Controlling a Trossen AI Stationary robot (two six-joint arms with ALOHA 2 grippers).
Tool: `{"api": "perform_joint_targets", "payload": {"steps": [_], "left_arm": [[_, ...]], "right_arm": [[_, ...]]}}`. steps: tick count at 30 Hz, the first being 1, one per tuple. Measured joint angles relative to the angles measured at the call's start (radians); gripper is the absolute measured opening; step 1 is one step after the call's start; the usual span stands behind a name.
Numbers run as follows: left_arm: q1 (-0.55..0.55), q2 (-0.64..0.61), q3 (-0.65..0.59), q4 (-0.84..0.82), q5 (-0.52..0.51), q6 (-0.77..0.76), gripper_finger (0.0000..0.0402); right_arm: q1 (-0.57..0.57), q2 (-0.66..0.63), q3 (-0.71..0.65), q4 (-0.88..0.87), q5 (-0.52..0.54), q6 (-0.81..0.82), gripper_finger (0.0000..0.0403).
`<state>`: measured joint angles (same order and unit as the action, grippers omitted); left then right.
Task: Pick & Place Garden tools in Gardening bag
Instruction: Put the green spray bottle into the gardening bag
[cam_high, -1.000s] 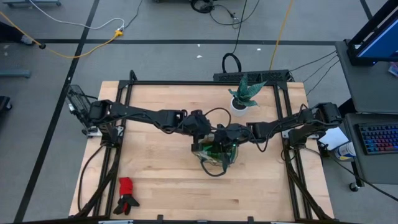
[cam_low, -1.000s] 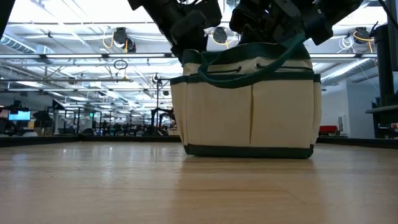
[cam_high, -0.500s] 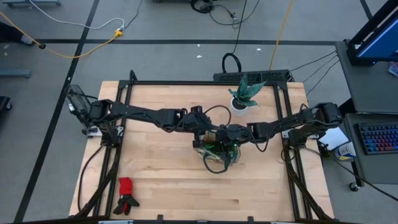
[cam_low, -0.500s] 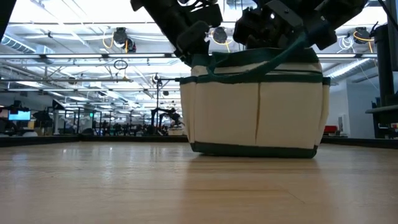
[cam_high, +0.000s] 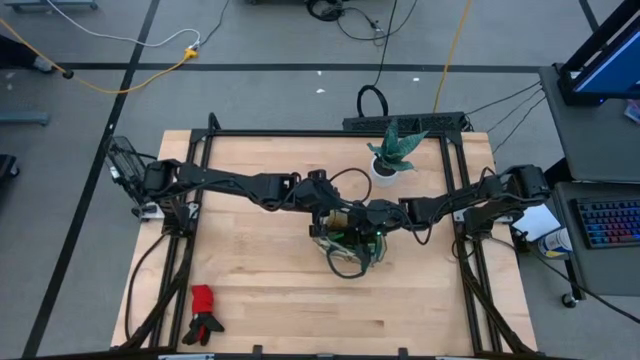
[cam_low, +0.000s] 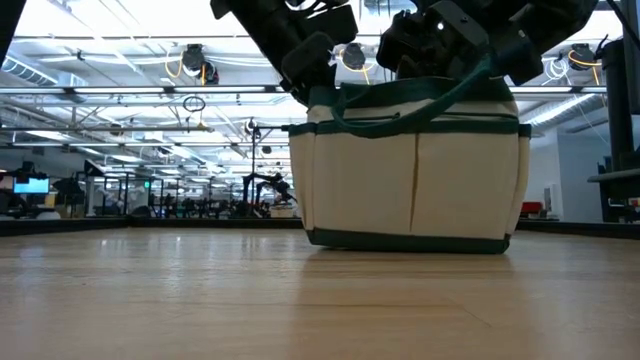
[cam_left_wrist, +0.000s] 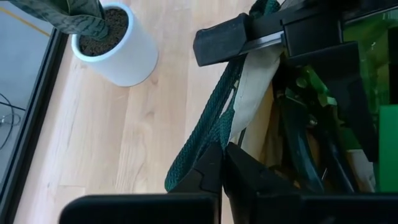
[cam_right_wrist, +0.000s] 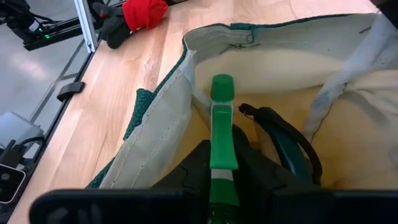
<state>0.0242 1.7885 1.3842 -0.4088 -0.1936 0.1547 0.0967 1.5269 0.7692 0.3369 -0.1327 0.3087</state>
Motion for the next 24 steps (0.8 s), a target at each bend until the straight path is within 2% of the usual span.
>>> {"api": "perform_joint_targets", "payload": {"steps": [7, 12, 15, 19, 24], "left_arm": [[0.001, 0.000, 0.000, 0.001, 0.002, 0.008, 0.0014], [0.001, 0.000, 0.000, 0.003, 0.002, 0.008, 0.0005], [0.001, -0.001, 0.000, 0.003, 0.002, 0.010, 0.0014], [-0.003, -0.002, 0.000, 0.001, 0.002, 0.020, 0.0011], [-0.013, -0.002, 0.000, -0.004, 0.006, 0.019, 0.0012]], "right_arm": [[-0.005, 0.000, 0.000, 0.006, -0.004, 0.004, 0.0086], [-0.005, 0.000, 0.000, 0.008, 0.000, -0.012, 0.0122], [-0.015, 0.000, 0.000, 0.010, 0.080, -0.021, 0.0136], [-0.042, 0.000, 0.000, 0.010, 0.145, -0.012, 0.0135], [-0.076, 0.000, 0.001, -0.008, 0.098, 0.027, 0.0109]]}}
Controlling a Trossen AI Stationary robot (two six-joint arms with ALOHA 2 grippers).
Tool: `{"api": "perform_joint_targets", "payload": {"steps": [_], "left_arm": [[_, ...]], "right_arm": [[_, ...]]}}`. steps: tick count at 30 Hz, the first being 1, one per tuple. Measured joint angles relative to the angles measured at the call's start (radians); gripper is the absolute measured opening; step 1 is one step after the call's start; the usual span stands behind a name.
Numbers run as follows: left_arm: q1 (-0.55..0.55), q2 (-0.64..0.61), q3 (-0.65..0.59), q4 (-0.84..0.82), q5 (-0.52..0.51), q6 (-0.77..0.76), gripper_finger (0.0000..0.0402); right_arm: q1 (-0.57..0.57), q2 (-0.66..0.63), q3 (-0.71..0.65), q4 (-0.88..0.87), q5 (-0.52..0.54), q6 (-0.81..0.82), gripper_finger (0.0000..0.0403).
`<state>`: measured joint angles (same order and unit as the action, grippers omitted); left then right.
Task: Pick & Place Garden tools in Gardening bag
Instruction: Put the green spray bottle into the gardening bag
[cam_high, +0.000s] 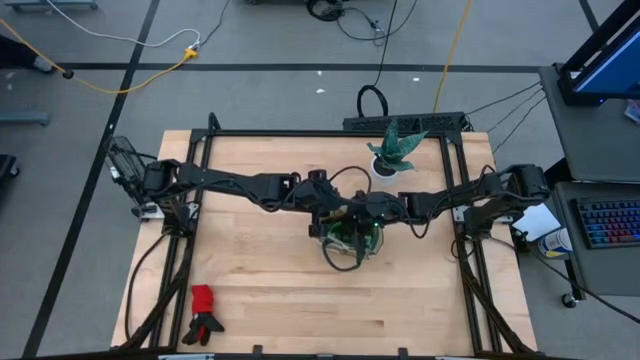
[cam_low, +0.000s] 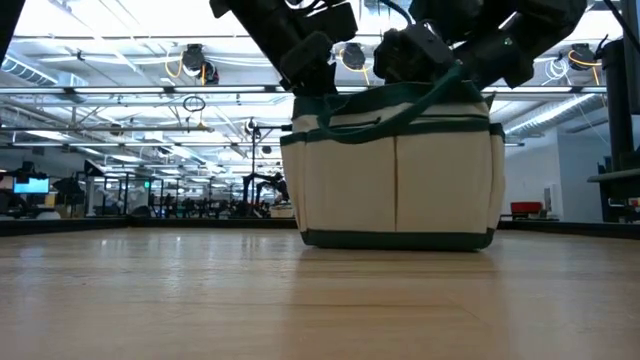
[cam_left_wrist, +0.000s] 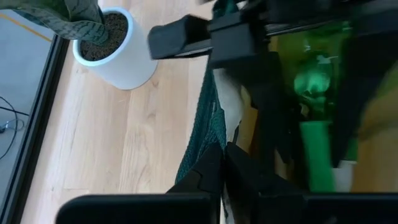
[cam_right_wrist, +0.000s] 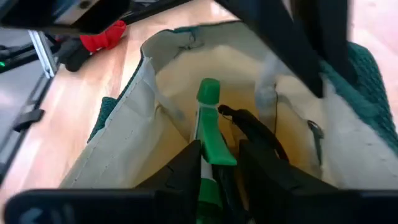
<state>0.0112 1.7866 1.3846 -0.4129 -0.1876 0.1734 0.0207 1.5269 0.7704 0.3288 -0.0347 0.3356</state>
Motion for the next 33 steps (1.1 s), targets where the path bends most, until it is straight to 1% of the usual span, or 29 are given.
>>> {"api": "perform_joint_targets", "payload": {"steps": [3, 6, 8, 10, 12, 14, 15, 18, 21, 25, 29, 33], "left_arm": [[-0.005, 0.000, 0.000, -0.002, 0.002, 0.001, 0.0017], [-0.008, 0.000, 0.000, -0.002, 0.003, 0.001, 0.0007], [-0.008, 0.000, 0.000, -0.002, 0.004, 0.001, 0.0006], [-0.008, 0.000, 0.000, -0.001, 0.005, 0.001, 0.0013], [-0.008, 0.000, 0.000, -0.001, 0.005, 0.002, 0.0016], [-0.009, 0.000, 0.000, 0.000, 0.004, 0.007, 0.0011], [-0.009, 0.000, 0.000, 0.000, 0.005, 0.009, 0.0007], [-0.009, 0.000, 0.000, 0.000, 0.005, 0.010, 0.0008], [-0.009, 0.000, 0.000, -0.001, 0.005, 0.009, 0.0014], [-0.009, 0.000, 0.000, 0.000, 0.005, 0.013, 0.0005], [-0.009, 0.000, 0.001, -0.007, 0.005, 0.016, 0.0014], [-0.009, 0.000, 0.001, -0.011, 0.007, 0.016, 0.0005]], "right_arm": [[-0.020, 0.000, 0.001, -0.018, -0.037, 0.047, 0.0078], [-0.033, 0.000, 0.001, -0.055, -0.048, 0.086, 0.0044], [-0.040, -0.001, 0.002, -0.082, -0.050, 0.076, 0.0029], [-0.041, -0.002, 0.003, -0.104, -0.052, 0.043, 0.0025], [-0.038, -0.003, 0.003, -0.112, -0.065, 0.020, 0.0033], [-0.032, -0.003, 0.003, -0.113, -0.078, 0.006, 0.0058], [-0.030, -0.003, 0.003, -0.113, -0.068, -0.003, 0.0073], [-0.025, -0.003, 0.003, -0.115, 0.019, -0.045, 0.0113], [-0.025, -0.013, 0.002, -0.112, 0.030, -0.087, 0.0137], [-0.025, -0.065, -0.001, -0.131, 0.030, -0.119, 0.0149], [-0.026, -0.155, -0.003, -0.146, 0.039, -0.176, 0.0147], [-0.026, -0.219, -0.003, -0.143, 0.050, -0.262, 0.0142]]}}
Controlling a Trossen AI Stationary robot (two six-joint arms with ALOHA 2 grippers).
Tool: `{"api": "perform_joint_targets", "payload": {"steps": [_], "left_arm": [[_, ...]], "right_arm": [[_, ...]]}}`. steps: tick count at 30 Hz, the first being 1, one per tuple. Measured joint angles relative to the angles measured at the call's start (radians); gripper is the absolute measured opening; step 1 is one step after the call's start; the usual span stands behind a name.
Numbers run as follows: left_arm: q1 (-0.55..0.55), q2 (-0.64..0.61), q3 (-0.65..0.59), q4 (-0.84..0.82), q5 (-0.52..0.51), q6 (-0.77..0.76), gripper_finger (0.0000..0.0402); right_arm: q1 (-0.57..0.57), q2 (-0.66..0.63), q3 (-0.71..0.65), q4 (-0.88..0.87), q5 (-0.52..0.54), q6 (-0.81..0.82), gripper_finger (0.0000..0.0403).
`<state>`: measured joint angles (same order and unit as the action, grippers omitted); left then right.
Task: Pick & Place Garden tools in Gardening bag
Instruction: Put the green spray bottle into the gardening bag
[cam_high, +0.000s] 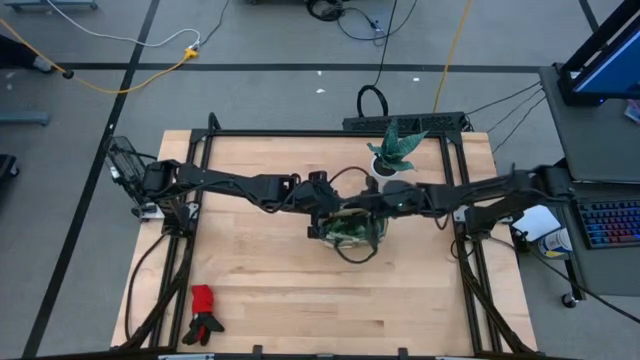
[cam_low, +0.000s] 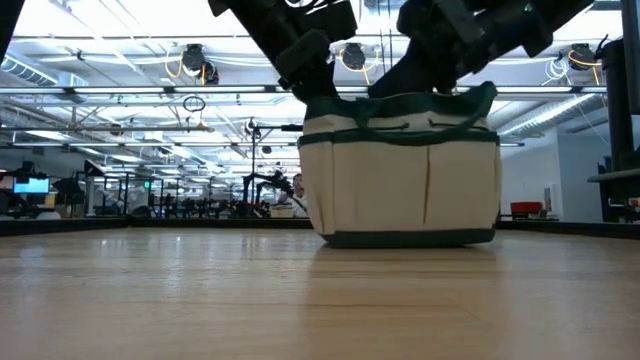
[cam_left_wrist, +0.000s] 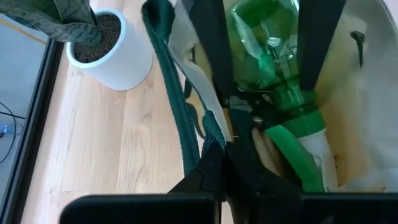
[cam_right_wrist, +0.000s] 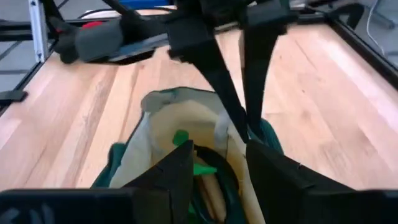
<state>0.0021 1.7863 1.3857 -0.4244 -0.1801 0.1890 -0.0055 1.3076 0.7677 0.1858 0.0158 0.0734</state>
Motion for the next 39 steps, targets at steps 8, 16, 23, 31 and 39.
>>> {"api": "perform_joint_targets", "payload": {"steps": [8, 16, 23, 31, 39], "left_arm": [[0.000, 0.000, 0.000, 0.011, 0.000, 0.019, 0.0008], [0.000, 0.000, 0.000, 0.018, -0.001, 0.014, 0.0011], [0.000, 0.000, 0.000, 0.039, -0.001, 0.016, 0.0013], [0.000, 0.000, -0.001, 0.060, -0.001, 0.016, 0.0011], [0.002, 0.000, -0.001, 0.061, -0.004, 0.017, 0.0009]], "right_arm": [[0.010, 0.027, 0.001, 0.018, -0.018, -0.106, 0.0094], [0.007, 0.087, 0.002, 0.048, -0.185, -0.186, 0.0006], [-0.002, 0.095, 0.002, 0.079, -0.174, -0.215, 0.0002], [-0.012, 0.196, 0.003, 0.113, -0.171, -0.214, 0.0001], [-0.030, 0.190, 0.005, 0.101, -0.078, -0.214, 0.0000]]}}
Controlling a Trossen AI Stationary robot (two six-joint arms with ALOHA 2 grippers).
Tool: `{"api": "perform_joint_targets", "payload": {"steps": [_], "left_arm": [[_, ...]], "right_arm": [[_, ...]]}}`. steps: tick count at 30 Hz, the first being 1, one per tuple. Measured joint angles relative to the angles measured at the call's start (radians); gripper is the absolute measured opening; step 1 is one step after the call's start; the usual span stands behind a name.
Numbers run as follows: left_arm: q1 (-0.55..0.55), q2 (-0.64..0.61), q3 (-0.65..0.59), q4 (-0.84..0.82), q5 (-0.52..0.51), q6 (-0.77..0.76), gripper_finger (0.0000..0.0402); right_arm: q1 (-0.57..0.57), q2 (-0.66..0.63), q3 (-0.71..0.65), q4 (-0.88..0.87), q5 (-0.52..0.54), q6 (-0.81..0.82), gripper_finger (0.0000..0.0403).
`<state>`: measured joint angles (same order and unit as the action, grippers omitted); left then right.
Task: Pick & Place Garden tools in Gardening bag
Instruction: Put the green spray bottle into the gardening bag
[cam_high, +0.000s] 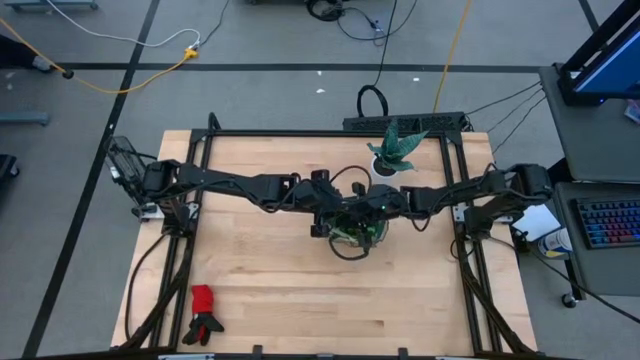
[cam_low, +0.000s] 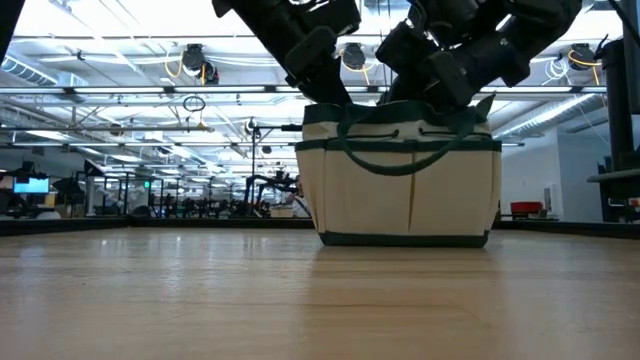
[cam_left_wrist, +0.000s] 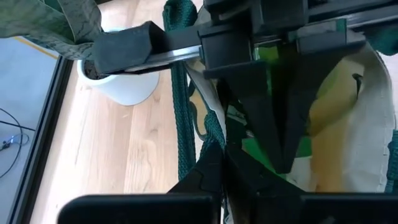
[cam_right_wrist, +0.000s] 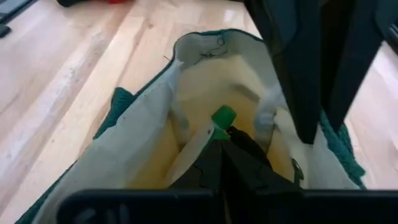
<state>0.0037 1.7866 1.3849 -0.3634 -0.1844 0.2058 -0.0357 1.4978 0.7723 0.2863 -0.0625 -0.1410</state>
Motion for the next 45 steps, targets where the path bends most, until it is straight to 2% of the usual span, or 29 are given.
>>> {"api": "perform_joint_targets", "payload": {"steps": [5, 11, 15, 17, 26, 33, 37, 41, 45], "left_arm": [[0.000, 0.000, 0.000, 0.000, 0.000, 0.001, 0.0007], [0.000, 0.000, 0.000, -0.003, 0.001, 0.003, 0.0005], [0.000, 0.000, 0.000, -0.006, 0.001, 0.004, 0.0007], [0.000, 0.000, 0.000, -0.006, 0.001, 0.010, 0.0004], [0.001, 0.000, 0.000, 0.002, 0.006, 0.005, 0.0005], [0.002, 0.000, 0.000, 0.006, 0.005, 0.017, 0.0004], [0.003, 0.000, 0.000, 0.011, 0.005, 0.029, 0.0012], [0.002, 0.000, 0.000, 0.014, 0.005, 0.027, 0.0005], [0.002, 0.000, 0.000, 0.012, 0.005, 0.007, 0.0016]], "right_arm": [[-0.003, 0.007, 0.002, -0.074, 0.037, 0.025, 0.0000], [-0.004, -0.038, -0.002, -0.057, 0.043, -0.007, 0.0000], [-0.009, -0.059, -0.002, -0.082, 0.146, -0.020, 0.0000], [-0.017, -0.058, -0.002, -0.126, 0.162, -0.021, 0.0000], [-0.038, -0.038, 0.000, -0.140, -0.011, -0.001, 0.0000], [-0.071, -0.040, 0.000, -0.180, -0.043, 0.010, 0.0000], [-0.095, -0.038, 0.000, -0.178, -0.153, 0.010, 0.0000], [-0.097, -0.053, -0.003, -0.129, -0.170, 0.003, 0.0000], [-0.097, -0.102, -0.006, -0.089, -0.168, -0.003, 0.0000]]}}
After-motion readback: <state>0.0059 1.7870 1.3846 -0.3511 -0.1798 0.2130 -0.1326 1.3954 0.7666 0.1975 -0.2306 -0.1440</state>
